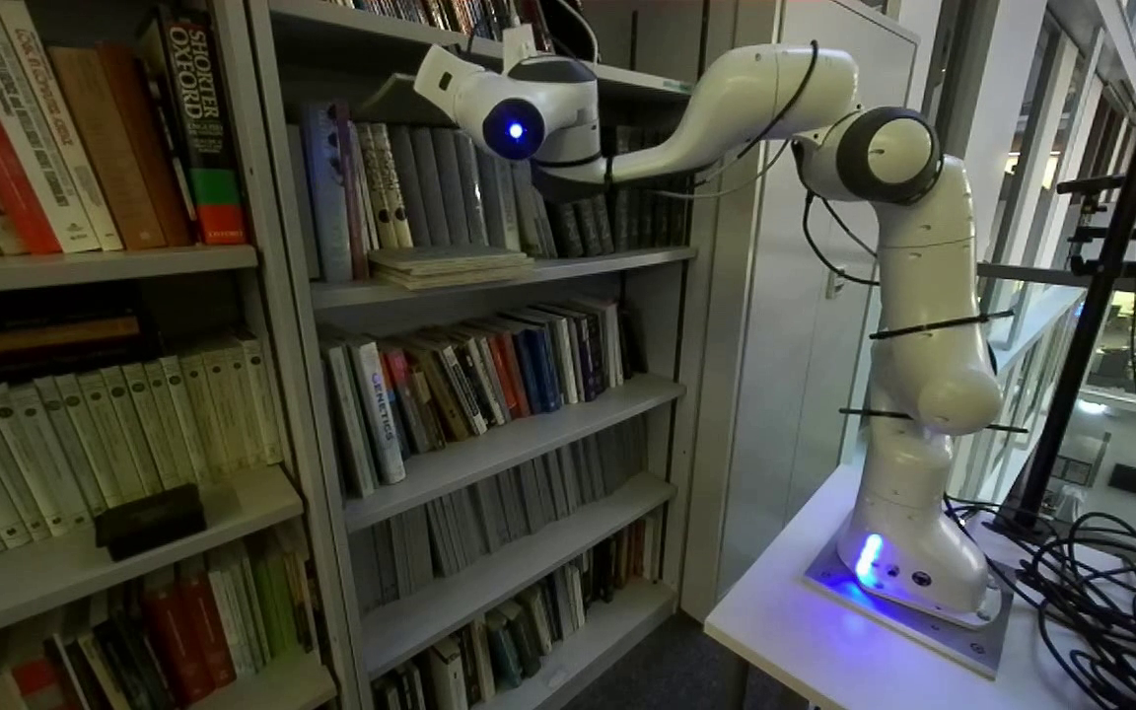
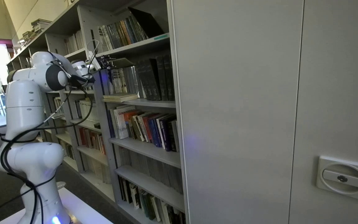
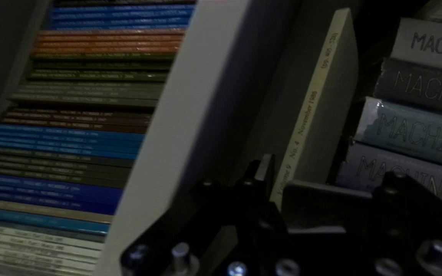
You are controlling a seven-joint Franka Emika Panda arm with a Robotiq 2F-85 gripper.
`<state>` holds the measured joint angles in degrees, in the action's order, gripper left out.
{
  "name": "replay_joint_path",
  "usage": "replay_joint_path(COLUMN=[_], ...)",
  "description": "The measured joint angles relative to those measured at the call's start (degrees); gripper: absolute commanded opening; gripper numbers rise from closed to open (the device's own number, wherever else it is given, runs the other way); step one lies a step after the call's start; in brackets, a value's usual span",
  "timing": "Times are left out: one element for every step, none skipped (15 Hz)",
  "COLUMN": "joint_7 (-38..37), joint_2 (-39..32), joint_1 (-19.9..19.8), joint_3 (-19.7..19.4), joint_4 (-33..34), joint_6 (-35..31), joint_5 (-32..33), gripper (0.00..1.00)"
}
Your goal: Take the book that lies on top of the standing books and put it on the pile, and pull out another book and put it on the pile
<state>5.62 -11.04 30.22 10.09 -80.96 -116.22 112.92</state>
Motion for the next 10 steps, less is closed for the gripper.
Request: replay_joint_path(joint_7=[0.0, -0.01, -0.02, -0.1, -0.33, -0.51, -0.66, -0.81, -0.91, -0.96], joint_2=[1.3, 2.56, 3.73, 4.76, 5.68, 6.4, 7.1, 7.66, 8.09, 8.41], joint_1=[-0.28, -0.39, -0.45, -0.54, -0.67, -0.92, -1.25, -1.6, -1.96, -2.25], joint_3=[1.04, 1.94, 2.75, 3.47, 4.14, 4.76, 5.33, 5.78, 6.12, 6.3], joint_4=[-0.84, -1.69, -2.65, -3.84, -4.84, -5.66, -6.39, -7.04, -7.52, -7.87], joint_6=[0.89, 1.97, 3.19, 4.43, 5.82, 6.95, 8.03, 8.74, 9.18, 9.34], joint_5=[0.0, -0.03, -0.2, -0.42, -0.43, -0.46, -0.48, -0.54, -0.61, -0.64], gripper=[0.0, 0.0, 0.0, 0.0, 0.0, 0.0, 0.0, 0.0, 0.0, 0.0])
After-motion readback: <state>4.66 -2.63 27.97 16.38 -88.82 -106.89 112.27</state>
